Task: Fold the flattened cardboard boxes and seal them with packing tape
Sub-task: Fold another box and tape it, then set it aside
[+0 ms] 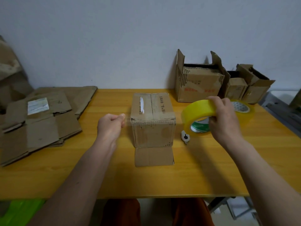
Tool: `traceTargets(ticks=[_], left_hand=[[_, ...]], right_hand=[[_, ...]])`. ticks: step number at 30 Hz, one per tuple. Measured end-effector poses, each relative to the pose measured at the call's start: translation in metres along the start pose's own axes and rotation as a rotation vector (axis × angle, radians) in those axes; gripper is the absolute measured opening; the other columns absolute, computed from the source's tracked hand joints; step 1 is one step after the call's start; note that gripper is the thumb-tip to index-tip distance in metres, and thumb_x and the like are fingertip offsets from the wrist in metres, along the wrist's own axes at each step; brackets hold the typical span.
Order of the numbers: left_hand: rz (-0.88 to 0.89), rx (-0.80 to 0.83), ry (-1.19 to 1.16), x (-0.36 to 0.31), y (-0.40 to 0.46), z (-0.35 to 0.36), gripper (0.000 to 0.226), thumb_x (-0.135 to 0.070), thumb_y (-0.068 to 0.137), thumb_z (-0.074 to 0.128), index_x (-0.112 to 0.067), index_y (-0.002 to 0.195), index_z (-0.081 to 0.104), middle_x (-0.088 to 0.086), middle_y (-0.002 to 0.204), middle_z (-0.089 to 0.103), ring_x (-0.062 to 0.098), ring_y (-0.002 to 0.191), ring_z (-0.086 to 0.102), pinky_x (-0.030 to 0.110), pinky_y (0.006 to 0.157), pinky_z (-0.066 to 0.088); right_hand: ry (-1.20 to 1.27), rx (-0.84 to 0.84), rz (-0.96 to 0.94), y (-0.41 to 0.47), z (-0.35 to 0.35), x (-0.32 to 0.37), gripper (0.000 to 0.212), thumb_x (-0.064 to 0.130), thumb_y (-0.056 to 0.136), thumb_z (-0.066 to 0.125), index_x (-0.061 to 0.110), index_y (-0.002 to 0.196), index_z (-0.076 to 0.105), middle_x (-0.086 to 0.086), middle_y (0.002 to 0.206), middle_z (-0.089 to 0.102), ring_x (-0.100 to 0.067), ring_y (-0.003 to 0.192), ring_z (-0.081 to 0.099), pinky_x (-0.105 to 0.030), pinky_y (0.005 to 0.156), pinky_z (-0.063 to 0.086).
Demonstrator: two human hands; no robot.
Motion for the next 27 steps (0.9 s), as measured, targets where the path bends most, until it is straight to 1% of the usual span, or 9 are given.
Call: traceTargets(ticks=[4,7,11,14,17,19,22,25,27], left_hand=[[-0.009,-0.014,-0.010,-0.002,0.007,-0.002,0.023,-0.021,0.094,0.062,-0.012,0.074,0.058,0.001,0.073,0.059,0.012,0.065,0.050,0.030,0.077,0.042],[-0.036,0.001,0.002,0.004,0.009,-0.001,0.022,-0.020,0.094,0.061,-0.012,0.074,0.058,0.001,0.073,0.059,0.013,0.067,0.051,0.031,0.077,0.042],[-0.084,0.042,0.010,0.022,0.010,0.006,0.030,-0.019,0.095,0.059,-0.010,0.066,0.056,0.003,0.068,0.055,0.017,0.065,0.048,0.029,0.075,0.040],[-0.159,0.091,-0.043,0.034,0.013,0.012,0.026,-0.021,0.095,0.060,-0.010,0.071,0.058,0.002,0.068,0.056,0.014,0.061,0.047,0.031,0.071,0.043],[-0.252,0.133,-0.124,0.045,0.016,0.021,0.022,-0.023,0.094,0.062,-0.013,0.074,0.060,0.000,0.067,0.056,0.011,0.061,0.048,0.027,0.066,0.044],[-0.312,0.156,-0.187,0.051,0.015,0.027,0.024,-0.023,0.094,0.062,-0.014,0.073,0.058,-0.001,0.067,0.055,0.009,0.062,0.049,0.025,0.062,0.045],[-0.340,0.207,-0.221,0.053,0.014,0.030,0.030,-0.028,0.095,0.059,-0.012,0.070,0.054,0.001,0.066,0.053,0.011,0.062,0.049,0.026,0.062,0.046],[-0.283,0.235,-0.077,0.052,0.016,0.029,0.040,-0.036,0.098,0.052,-0.011,0.068,0.051,0.002,0.062,0.049,0.014,0.059,0.048,0.027,0.061,0.046],[-0.225,0.246,0.101,0.047,0.020,0.029,0.045,-0.042,0.101,0.042,-0.007,0.078,0.057,0.004,0.065,0.050,0.016,0.058,0.048,0.030,0.060,0.045]], right_hand=[[-0.008,0.027,0.024,0.003,0.005,0.001,0.057,-0.008,0.084,0.052,0.019,0.133,0.043,-0.013,0.116,0.043,-0.033,0.107,0.043,-0.045,0.073,0.045],[-0.024,0.041,0.024,0.004,0.010,0.002,0.057,-0.008,0.084,0.053,0.018,0.134,0.043,-0.013,0.116,0.044,-0.033,0.107,0.043,-0.039,0.070,0.039],[-0.031,0.098,0.044,0.001,0.025,-0.001,0.058,-0.008,0.084,0.055,0.019,0.134,0.044,-0.014,0.117,0.045,-0.034,0.109,0.044,-0.039,0.075,0.041],[0.000,0.128,0.067,-0.002,0.034,-0.004,0.058,-0.009,0.084,0.055,0.020,0.134,0.044,-0.013,0.117,0.045,-0.034,0.108,0.045,-0.043,0.080,0.045],[0.015,0.141,0.054,-0.004,0.039,-0.004,0.058,-0.010,0.083,0.055,0.019,0.133,0.045,-0.013,0.118,0.045,-0.034,0.110,0.045,-0.039,0.078,0.042],[0.008,0.144,0.060,-0.005,0.042,-0.003,0.058,-0.010,0.083,0.055,0.017,0.133,0.044,-0.014,0.118,0.045,-0.034,0.110,0.044,-0.035,0.076,0.038],[0.021,0.154,0.085,-0.004,0.043,-0.002,0.058,-0.009,0.082,0.056,0.015,0.134,0.044,-0.014,0.116,0.045,-0.035,0.109,0.045,-0.040,0.079,0.041],[0.033,0.170,0.102,-0.007,0.042,-0.002,0.057,-0.008,0.083,0.057,0.013,0.134,0.043,-0.014,0.115,0.044,-0.035,0.108,0.045,-0.040,0.080,0.040],[0.046,0.167,0.108,-0.008,0.042,0.001,0.057,-0.008,0.082,0.057,0.014,0.133,0.043,-0.014,0.114,0.044,-0.035,0.108,0.045,-0.041,0.081,0.041]])
Point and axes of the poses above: each hand's wrist, its own y-axis towards the middle knuckle, its own z-axis out of the palm, x = y × z, the point moved 5 cm from there along y, towards the middle knuckle
